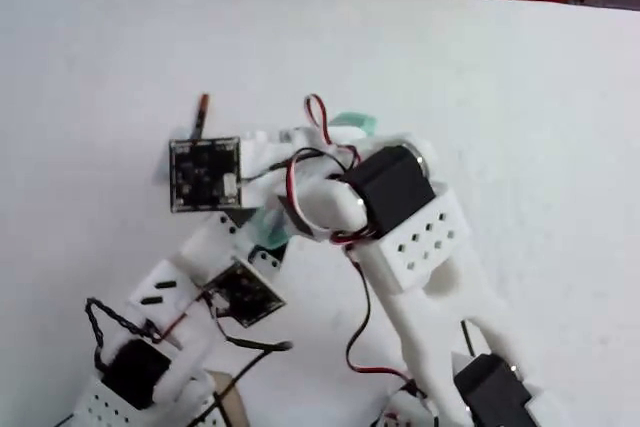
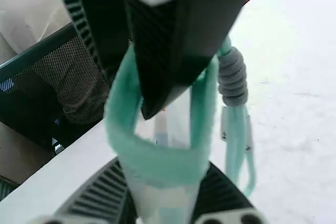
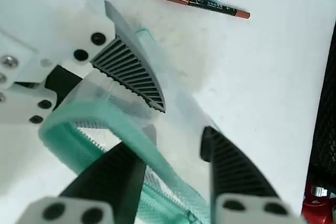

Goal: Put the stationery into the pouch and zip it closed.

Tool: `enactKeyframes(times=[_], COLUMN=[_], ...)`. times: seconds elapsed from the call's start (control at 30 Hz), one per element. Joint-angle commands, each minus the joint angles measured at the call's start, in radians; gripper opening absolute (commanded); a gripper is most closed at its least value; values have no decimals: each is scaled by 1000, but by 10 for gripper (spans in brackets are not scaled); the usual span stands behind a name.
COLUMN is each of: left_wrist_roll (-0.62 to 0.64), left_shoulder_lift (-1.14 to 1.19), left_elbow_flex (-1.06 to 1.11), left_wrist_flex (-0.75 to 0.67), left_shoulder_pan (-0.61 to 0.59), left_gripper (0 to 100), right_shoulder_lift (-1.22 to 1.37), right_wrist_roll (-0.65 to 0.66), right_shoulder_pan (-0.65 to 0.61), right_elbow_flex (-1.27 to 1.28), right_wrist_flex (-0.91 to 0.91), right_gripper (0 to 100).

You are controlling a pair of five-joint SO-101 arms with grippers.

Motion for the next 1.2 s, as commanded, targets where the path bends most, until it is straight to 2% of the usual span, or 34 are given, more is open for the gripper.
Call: enactKeyframes(times=[0.0, 0.13, 0.27, 0.47, 0.57, 0.67, 0.8, 0.9, 1.03, 1.17], left_wrist_roll=[2, 2, 2, 5, 92, 222, 288, 367, 384, 384], left_shoulder_lift=[-8, -8, -8, -8, -8, -8, -7, -4, -2, -2], left_elbow_flex=[-8, 12, 63, 75, 51, 9, -43, -115, -175, -166], left_wrist_flex=[-26, -91, -166, -189, -187, -189, -173, -77, 25, 38], left_shoulder_pan=[-39, -101, -113, -111, -111, -111, -104, -81, 24, 73], left_gripper=[23, 23, 23, 23, 23, 23, 23, 23, 23, 23], right_shoulder_lift=[-77, -237, -338, -341, -335, -354, -424, -524, -648, -673], right_wrist_roll=[-49, -48, -48, -57, -58, -60, -54, -49, -63, -150], right_shoulder_pan=[28, 25, 51, 229, 329, 415, 519, 610, 707, 750], right_elbow_flex=[-29, -29, -28, 2, 61, 143, 292, 443, 709, 974], right_wrist_flex=[4, 4, 4, -4, -31, -105, -225, -378, -568, -745], right_gripper=[215, 215, 215, 215, 215, 214, 151, 104, 157, 196])
